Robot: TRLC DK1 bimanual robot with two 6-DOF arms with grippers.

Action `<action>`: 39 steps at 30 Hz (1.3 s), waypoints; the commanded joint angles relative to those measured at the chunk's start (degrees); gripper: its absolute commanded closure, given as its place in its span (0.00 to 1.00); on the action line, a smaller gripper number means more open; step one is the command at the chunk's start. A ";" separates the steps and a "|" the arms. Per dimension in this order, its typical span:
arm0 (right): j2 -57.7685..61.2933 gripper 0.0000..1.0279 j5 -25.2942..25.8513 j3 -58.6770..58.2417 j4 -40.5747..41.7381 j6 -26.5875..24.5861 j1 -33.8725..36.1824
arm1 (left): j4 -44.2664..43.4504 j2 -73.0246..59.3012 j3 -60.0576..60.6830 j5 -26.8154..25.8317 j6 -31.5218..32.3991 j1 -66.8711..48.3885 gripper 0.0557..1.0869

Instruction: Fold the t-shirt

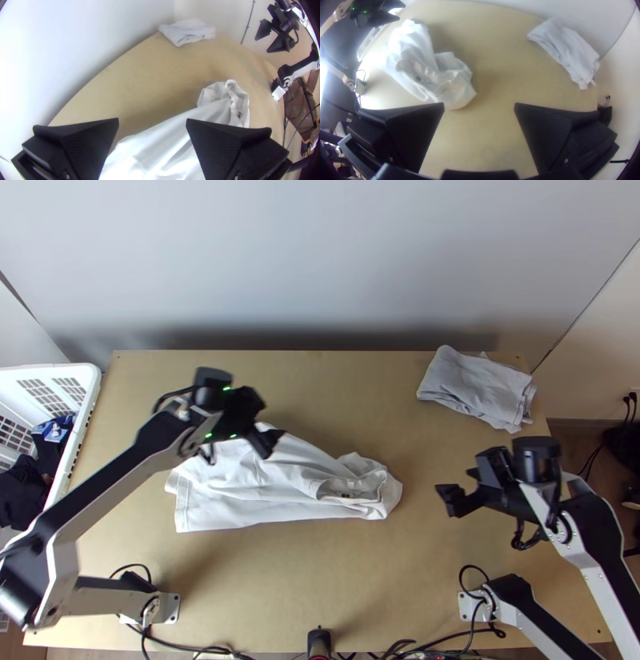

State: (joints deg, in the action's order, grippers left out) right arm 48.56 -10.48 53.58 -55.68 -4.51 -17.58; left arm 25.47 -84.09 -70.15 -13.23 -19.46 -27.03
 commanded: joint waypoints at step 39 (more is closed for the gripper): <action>45.58 0.05 -5.96 26.84 10.59 -17.02 -42.09 | -6.31 15.80 15.22 14.38 -4.35 9.36 0.05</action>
State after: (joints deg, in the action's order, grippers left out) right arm 89.54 -18.76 78.41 -49.32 -16.60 -59.57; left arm 22.13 -69.36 -55.59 0.95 -25.50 -19.03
